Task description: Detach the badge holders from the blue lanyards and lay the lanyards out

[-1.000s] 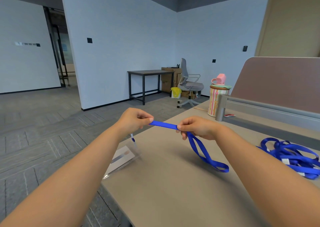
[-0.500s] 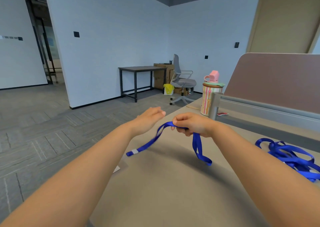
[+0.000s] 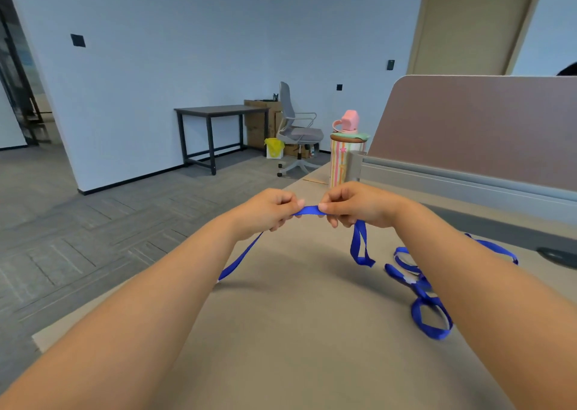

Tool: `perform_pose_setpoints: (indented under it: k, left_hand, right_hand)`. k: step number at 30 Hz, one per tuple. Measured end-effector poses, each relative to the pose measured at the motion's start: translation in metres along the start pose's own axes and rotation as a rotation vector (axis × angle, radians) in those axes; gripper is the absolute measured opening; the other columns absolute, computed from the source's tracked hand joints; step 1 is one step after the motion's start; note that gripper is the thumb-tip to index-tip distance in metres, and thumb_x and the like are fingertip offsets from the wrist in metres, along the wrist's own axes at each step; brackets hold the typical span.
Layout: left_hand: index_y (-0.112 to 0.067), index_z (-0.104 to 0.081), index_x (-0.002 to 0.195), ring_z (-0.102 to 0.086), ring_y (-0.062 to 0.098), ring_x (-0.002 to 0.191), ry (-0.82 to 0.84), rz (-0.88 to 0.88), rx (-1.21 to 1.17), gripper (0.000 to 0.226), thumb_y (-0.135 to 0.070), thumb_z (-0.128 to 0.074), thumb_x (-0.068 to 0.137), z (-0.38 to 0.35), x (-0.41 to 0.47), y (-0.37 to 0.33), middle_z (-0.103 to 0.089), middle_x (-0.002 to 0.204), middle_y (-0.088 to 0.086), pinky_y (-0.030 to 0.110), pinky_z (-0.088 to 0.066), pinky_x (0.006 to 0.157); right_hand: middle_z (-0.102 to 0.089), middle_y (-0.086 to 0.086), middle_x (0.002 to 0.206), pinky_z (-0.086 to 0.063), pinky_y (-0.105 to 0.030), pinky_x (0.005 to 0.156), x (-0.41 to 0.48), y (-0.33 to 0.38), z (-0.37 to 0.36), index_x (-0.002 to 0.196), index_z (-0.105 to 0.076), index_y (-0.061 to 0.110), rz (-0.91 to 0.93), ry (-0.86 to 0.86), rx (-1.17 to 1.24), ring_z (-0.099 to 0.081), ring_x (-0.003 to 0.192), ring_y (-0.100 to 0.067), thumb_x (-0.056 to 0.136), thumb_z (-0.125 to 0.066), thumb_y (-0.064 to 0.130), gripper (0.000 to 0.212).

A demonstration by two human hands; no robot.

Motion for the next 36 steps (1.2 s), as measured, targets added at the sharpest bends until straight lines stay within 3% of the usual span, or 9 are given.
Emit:
perform_pose_setpoints:
  k: [9,13,16,19,21,24,27,31,36]
  left_hand:
    - [-0.022,-0.054,0.071,-0.033,0.010,0.054,-0.116,0.031,0.169,0.029,-0.030,-0.044,0.096,0.010,-0.001,0.010,-0.041,0.063,-0.002,0.021,-0.028,0.051]
    - [-0.022,-0.068,0.079,-0.034,0.010,0.054,-0.122,0.031,0.139,0.026,-0.038,-0.052,0.091,0.010,-0.004,0.016,-0.042,0.062,-0.001,0.020,-0.028,0.052]
    - [-0.027,-0.070,0.077,-0.036,0.009,0.055,-0.159,0.034,0.087,0.017,-0.035,-0.059,0.087,0.009,-0.003,0.021,-0.048,0.064,0.001,0.019,-0.027,0.051]
    - [-0.028,-0.071,0.075,-0.046,0.015,0.075,-0.188,0.056,0.026,0.016,-0.034,-0.061,0.087,0.008,-0.001,0.025,-0.062,0.086,0.012,0.024,-0.033,0.062]
    - [-0.023,-0.070,0.075,-0.045,0.013,0.071,-0.193,0.074,-0.012,0.018,-0.031,-0.060,0.088,0.007,0.000,0.025,-0.060,0.075,0.003,0.023,-0.032,0.061]
    - [-0.017,-0.067,0.076,-0.033,0.011,0.055,-0.190,0.132,-0.061,0.020,-0.025,-0.057,0.090,0.007,0.001,0.029,-0.042,0.059,-0.004,0.022,-0.028,0.053]
    - [-0.015,-0.064,0.076,-0.037,0.012,0.055,-0.180,0.184,-0.060,0.020,-0.021,-0.053,0.091,0.007,0.003,0.036,-0.045,0.062,-0.001,0.021,-0.032,0.054]
    - [-0.014,-0.063,0.077,-0.038,0.011,0.054,-0.162,0.230,-0.070,0.020,-0.020,-0.051,0.092,0.004,0.004,0.043,-0.048,0.063,-0.001,0.021,-0.031,0.053]
    - [-0.011,-0.061,0.076,-0.025,0.010,0.047,-0.138,0.266,-0.171,0.020,-0.018,-0.051,0.091,0.002,0.005,0.050,-0.036,0.056,-0.001,0.021,-0.022,0.046]
  right_hand:
    - [-0.064,0.003,0.073,-0.043,-0.021,0.056,-0.006,-0.023,0.001,0.089,-0.067,0.022,-0.079,-0.072,-0.031,-0.044,0.051,-0.008,0.093,-0.052,0.027,0.016]
    - [-0.063,0.003,0.065,-0.043,-0.019,0.053,-0.010,-0.028,0.003,0.096,-0.061,0.019,-0.087,-0.103,-0.030,-0.045,0.048,-0.008,0.093,-0.053,0.025,0.010]
    - [-0.068,0.002,0.078,-0.045,-0.020,0.056,-0.014,-0.034,0.005,0.090,-0.059,0.019,-0.074,-0.135,0.008,-0.049,0.050,-0.008,0.091,-0.055,0.024,0.007]
    - [-0.070,0.001,0.089,-0.046,-0.016,0.054,-0.016,-0.039,0.007,0.087,-0.058,0.017,-0.060,-0.168,0.082,-0.058,0.053,-0.006,0.092,-0.055,0.021,0.007]
    - [-0.070,0.001,0.088,-0.049,-0.017,0.059,-0.018,-0.042,0.009,0.086,-0.058,0.015,-0.061,-0.208,0.125,-0.063,0.060,-0.008,0.091,-0.056,0.018,0.006]
    - [-0.069,-0.002,0.090,-0.050,-0.025,0.073,-0.021,-0.045,0.012,0.076,-0.060,0.015,-0.049,-0.281,0.322,-0.064,0.079,-0.015,0.090,-0.055,0.010,0.015]
    - [-0.070,0.000,0.089,-0.047,-0.028,0.080,-0.025,-0.049,0.016,0.076,-0.063,0.016,-0.024,-0.316,0.527,-0.061,0.089,-0.016,0.091,-0.051,0.006,0.021]
    - [-0.069,0.004,0.070,-0.047,-0.027,0.079,-0.028,-0.056,0.017,0.072,-0.059,0.017,0.045,-0.373,0.843,-0.064,0.083,-0.013,0.084,-0.057,0.016,0.012]
    - [-0.069,0.001,0.074,-0.048,-0.028,0.078,-0.026,-0.062,0.016,0.075,-0.056,0.018,0.139,-0.429,1.135,-0.066,0.079,-0.014,0.091,-0.044,0.010,0.022]
Point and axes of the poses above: each hand's wrist, its own x-axis towards the middle knuckle, its own z-axis out of the back of the hand, y = z × x, the point moved 1 cm from there along x, towards the middle knuckle
